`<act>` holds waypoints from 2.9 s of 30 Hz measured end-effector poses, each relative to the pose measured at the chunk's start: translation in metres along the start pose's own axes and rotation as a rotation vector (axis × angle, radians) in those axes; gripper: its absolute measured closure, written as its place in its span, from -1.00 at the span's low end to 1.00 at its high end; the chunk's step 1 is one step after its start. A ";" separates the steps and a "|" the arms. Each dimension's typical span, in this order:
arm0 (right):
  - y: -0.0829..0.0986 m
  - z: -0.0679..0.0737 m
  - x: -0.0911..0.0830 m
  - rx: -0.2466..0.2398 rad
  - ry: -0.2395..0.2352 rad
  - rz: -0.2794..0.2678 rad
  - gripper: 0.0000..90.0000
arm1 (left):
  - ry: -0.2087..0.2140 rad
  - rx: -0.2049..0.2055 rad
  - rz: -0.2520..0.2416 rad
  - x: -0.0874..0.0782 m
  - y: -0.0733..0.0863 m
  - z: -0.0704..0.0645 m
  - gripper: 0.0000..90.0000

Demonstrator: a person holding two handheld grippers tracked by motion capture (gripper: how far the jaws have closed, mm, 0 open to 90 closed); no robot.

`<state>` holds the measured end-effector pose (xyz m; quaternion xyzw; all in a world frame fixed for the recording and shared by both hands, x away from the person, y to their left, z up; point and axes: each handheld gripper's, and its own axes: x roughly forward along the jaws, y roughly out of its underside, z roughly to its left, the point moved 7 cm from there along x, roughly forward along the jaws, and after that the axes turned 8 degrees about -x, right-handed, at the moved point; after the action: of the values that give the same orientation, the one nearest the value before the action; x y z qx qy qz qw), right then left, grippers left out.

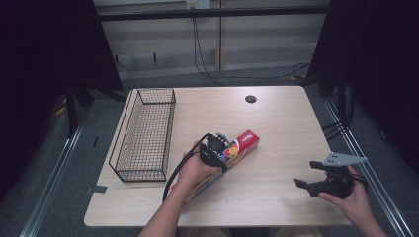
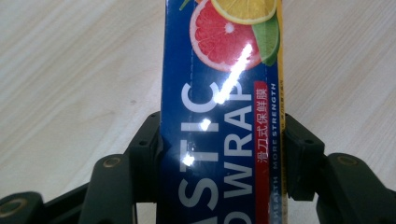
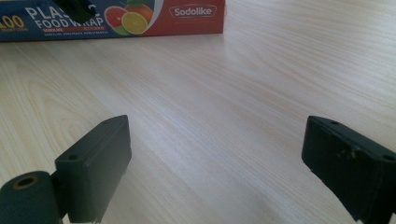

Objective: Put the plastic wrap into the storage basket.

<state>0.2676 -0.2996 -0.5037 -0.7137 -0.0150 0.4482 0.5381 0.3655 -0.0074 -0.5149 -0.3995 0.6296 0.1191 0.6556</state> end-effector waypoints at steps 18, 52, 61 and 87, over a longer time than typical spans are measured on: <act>-0.001 0.002 0.000 -0.010 -0.012 -0.009 -0.85 | -0.035 -0.124 -0.004 -0.035 -0.015 0.019 -0.03; 0.000 0.004 0.003 -0.031 -0.027 -0.001 -0.89 | -0.056 -0.248 -0.032 -0.078 -0.029 0.048 -0.03; 0.000 0.005 0.004 -0.032 -0.040 0.005 -0.90 | -0.062 -0.270 -0.043 -0.089 -0.031 0.053 -0.03; -0.001 0.007 0.003 -0.043 -0.051 0.002 -0.94 | -0.097 -0.334 -0.039 -0.118 -0.028 0.075 -0.03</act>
<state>0.2653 -0.2927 -0.5054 -0.7135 -0.0378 0.4664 0.5215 0.4174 0.0657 -0.4046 -0.5087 0.5607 0.2287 0.6119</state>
